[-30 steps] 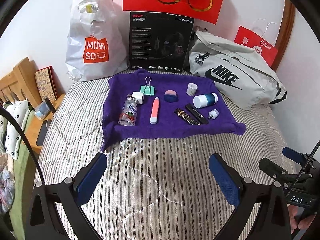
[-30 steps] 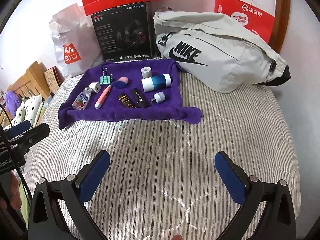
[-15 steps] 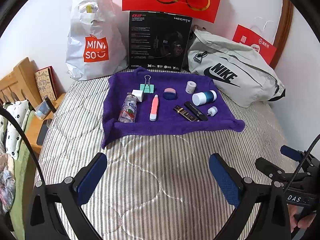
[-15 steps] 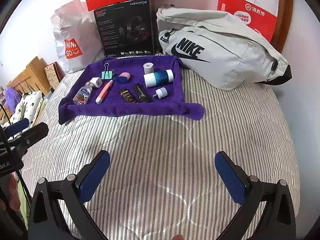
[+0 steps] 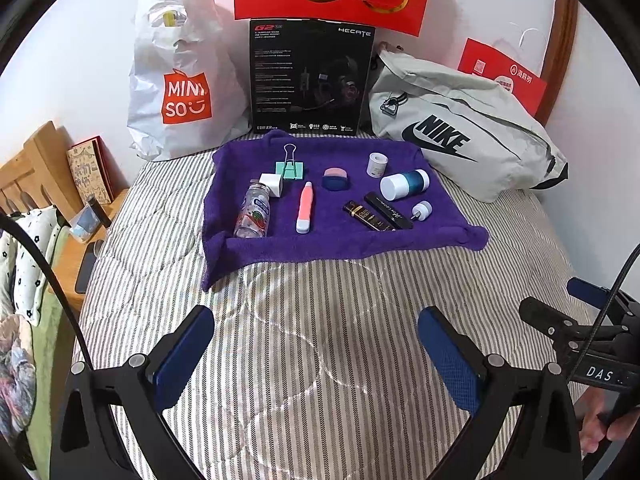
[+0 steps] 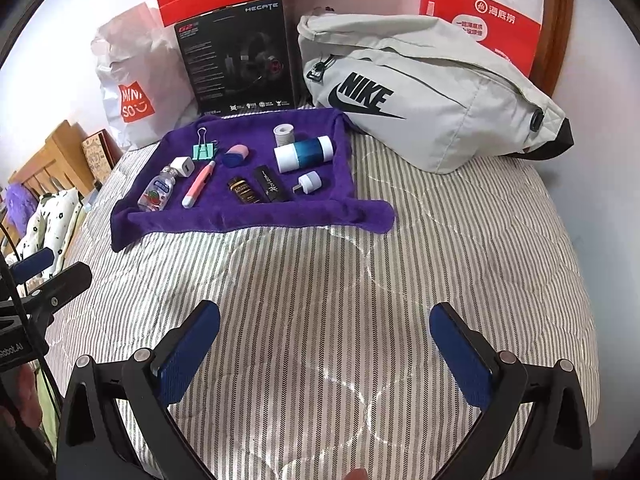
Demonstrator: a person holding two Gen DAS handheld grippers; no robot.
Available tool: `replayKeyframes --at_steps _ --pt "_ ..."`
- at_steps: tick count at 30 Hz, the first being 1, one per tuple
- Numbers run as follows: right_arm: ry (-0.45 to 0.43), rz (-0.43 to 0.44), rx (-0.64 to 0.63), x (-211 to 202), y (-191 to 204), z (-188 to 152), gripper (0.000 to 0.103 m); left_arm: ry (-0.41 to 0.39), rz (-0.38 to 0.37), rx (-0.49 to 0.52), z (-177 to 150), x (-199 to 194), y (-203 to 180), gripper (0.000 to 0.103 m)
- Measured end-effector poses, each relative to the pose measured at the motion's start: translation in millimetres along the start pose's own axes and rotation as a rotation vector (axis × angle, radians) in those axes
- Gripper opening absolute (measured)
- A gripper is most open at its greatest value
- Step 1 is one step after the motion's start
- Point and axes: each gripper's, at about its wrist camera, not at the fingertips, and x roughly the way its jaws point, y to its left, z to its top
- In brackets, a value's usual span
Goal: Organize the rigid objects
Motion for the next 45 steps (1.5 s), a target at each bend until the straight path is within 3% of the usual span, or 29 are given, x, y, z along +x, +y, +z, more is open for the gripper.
replayKeyframes --at_steps 45 --pt "-0.004 0.004 0.01 -4.3 -6.8 -1.2 0.103 0.015 0.001 0.03 0.9 0.8 -2.0 0.103"
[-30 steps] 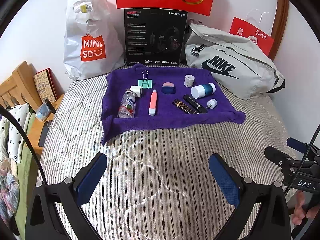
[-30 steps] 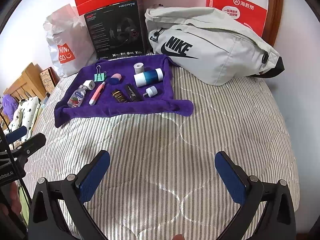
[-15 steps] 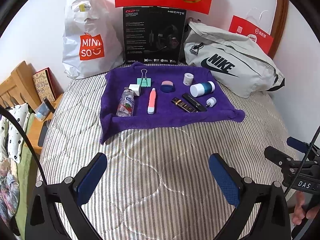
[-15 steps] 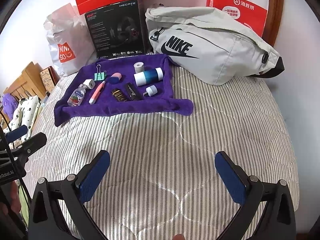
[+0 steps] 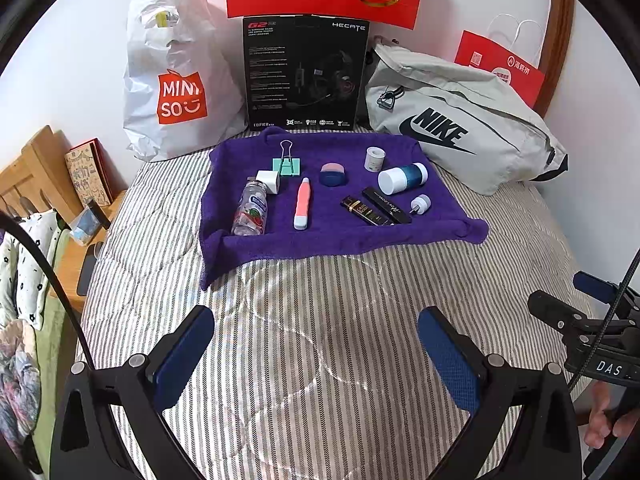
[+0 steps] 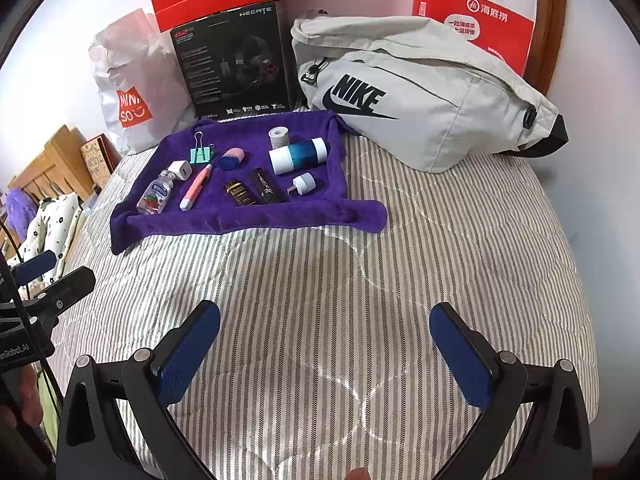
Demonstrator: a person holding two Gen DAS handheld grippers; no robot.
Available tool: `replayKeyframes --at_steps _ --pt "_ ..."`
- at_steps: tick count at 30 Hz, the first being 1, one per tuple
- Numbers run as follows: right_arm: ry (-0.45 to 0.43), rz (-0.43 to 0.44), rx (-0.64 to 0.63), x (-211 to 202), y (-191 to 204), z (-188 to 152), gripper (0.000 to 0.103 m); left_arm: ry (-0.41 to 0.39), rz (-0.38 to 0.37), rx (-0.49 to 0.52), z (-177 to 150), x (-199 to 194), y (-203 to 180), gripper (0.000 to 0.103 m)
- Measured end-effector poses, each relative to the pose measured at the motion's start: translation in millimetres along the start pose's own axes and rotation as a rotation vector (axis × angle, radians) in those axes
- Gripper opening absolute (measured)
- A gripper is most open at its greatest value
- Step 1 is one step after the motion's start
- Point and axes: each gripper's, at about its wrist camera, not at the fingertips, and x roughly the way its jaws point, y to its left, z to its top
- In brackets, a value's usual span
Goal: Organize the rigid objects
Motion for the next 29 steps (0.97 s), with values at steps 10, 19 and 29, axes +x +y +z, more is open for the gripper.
replayKeyframes --at_steps 10,19,29 --pt "-0.001 -0.005 -0.001 -0.9 -0.3 0.2 0.103 -0.003 0.001 -0.002 -0.2 -0.9 1.7 0.103" --pt "0.001 -0.001 -0.006 -1.4 1.3 0.4 0.103 -0.013 -0.002 0.0 0.4 -3.7 1.2 0.103" --pt "0.001 0.0 0.005 -0.9 -0.1 1.6 0.103 -0.021 -0.013 0.004 2.7 -4.8 -1.2 0.103"
